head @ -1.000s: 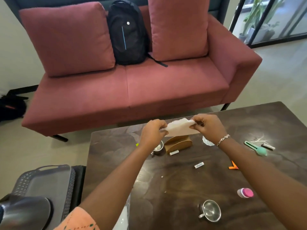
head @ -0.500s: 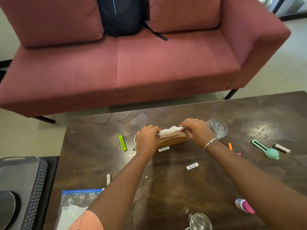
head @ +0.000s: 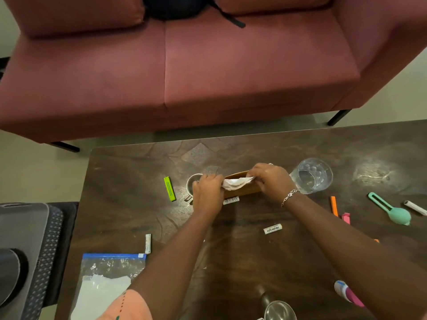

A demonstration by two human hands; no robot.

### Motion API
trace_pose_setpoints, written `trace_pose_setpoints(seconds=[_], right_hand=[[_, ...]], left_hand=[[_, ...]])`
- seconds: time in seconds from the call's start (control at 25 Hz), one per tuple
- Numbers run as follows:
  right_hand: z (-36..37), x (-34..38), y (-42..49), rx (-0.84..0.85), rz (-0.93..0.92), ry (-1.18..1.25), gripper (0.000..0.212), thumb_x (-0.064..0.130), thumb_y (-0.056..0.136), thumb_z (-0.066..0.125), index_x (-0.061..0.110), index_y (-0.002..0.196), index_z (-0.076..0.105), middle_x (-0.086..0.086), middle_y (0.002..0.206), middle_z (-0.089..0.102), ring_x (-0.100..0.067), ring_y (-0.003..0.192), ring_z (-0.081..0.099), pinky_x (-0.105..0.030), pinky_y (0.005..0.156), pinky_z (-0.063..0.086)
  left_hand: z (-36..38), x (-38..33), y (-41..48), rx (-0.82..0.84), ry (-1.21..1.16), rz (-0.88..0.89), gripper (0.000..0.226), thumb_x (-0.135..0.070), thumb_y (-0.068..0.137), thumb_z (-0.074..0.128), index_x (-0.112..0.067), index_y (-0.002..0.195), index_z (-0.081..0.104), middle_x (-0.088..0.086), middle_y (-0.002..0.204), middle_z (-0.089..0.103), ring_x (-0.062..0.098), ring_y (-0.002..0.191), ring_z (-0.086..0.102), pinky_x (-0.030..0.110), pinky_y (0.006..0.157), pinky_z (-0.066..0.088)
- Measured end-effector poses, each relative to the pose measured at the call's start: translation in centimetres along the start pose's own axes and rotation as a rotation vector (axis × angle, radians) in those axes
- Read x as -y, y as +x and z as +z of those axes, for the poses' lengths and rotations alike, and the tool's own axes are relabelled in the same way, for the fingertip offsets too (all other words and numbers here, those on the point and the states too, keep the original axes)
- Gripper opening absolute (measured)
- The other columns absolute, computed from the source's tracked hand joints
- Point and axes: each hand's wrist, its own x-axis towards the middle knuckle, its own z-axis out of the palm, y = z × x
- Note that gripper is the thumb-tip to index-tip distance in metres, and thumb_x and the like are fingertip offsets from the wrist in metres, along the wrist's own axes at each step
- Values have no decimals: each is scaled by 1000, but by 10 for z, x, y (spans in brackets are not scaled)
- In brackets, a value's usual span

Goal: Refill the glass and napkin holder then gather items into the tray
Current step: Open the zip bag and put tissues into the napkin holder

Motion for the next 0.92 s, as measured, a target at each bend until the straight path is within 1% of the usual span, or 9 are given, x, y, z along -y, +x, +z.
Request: trace_pose_setpoints(seconds=[0.12, 0.24, 0.32, 0.36, 0.44, 0.56, 0.64, 0.76, 0.92], right_hand=[[3, -3, 0, 47, -17, -15, 20, 16, 80, 67, 11, 100, 68, -10, 108, 61, -28, 98, 55, -36, 68, 48], [5, -6, 1, 107, -37, -78, 49, 26, 70, 77, 13, 113, 59, -11, 120, 55, -29, 109, 50, -38, 80, 47], [8, -6, 5, 173, -28, -128, 70, 28, 68, 77, 11, 129, 47, -11, 131, 50, -29, 119, 46, -41, 93, 41], [10, -6, 8, 197, -26, -152, 75, 29, 70, 76, 10, 134, 41, -11, 135, 47, -29, 123, 44, -41, 97, 37], [16, -5, 12, 217, -40, -184, 70, 29, 77, 69, 10, 136, 37, -11, 137, 46, -28, 124, 44, -38, 99, 33], [20, -6, 16, 203, -64, -218, 50, 26, 83, 60, 11, 129, 45, -9, 128, 53, -29, 111, 53, -37, 95, 35], [20, -7, 17, 195, -62, -219, 44, 25, 83, 60, 11, 124, 49, -9, 123, 56, -29, 106, 55, -38, 93, 36], [12, -12, 18, 175, -40, -203, 44, 22, 80, 63, 10, 121, 52, -10, 120, 58, -30, 105, 55, -40, 92, 38], [-2, -27, 23, 156, 9, -185, 47, 22, 79, 64, 12, 123, 50, -8, 124, 55, -28, 109, 53, -37, 94, 35]], left_hand=[[6, -2, 3, 7, 18, -11, 19, -16, 91, 46, -16, 104, 60, 2, 108, 64, 23, 103, 51, 35, 80, 36], [9, -3, 5, 5, -1, -24, 21, -17, 91, 47, -18, 108, 60, 2, 111, 64, 22, 106, 51, 37, 86, 37], [12, -3, 6, 17, 28, -27, 21, -18, 91, 47, -17, 109, 59, 2, 112, 64, 22, 106, 51, 37, 86, 38], [13, -3, 6, 25, 48, -26, 21, -19, 92, 47, -16, 108, 59, 3, 112, 63, 23, 106, 51, 38, 85, 38], [15, -3, 9, 36, 67, -29, 19, -19, 92, 46, -15, 106, 58, 3, 111, 64, 24, 105, 52, 38, 84, 39], [17, -4, 11, 45, 80, -36, 20, -17, 92, 45, -14, 105, 59, 3, 110, 64, 24, 104, 52, 38, 83, 38], [17, -6, 12, 42, 83, -41, 21, -16, 92, 44, -15, 107, 59, 3, 110, 64, 24, 104, 53, 38, 82, 38], [17, -10, 18, 10, 60, -48, 22, -17, 93, 44, -16, 108, 59, 2, 110, 65, 23, 104, 52, 37, 83, 37], [16, -19, 36, -38, 31, -27, 19, -21, 93, 46, -16, 106, 59, 2, 108, 65, 22, 101, 52, 36, 84, 36]])
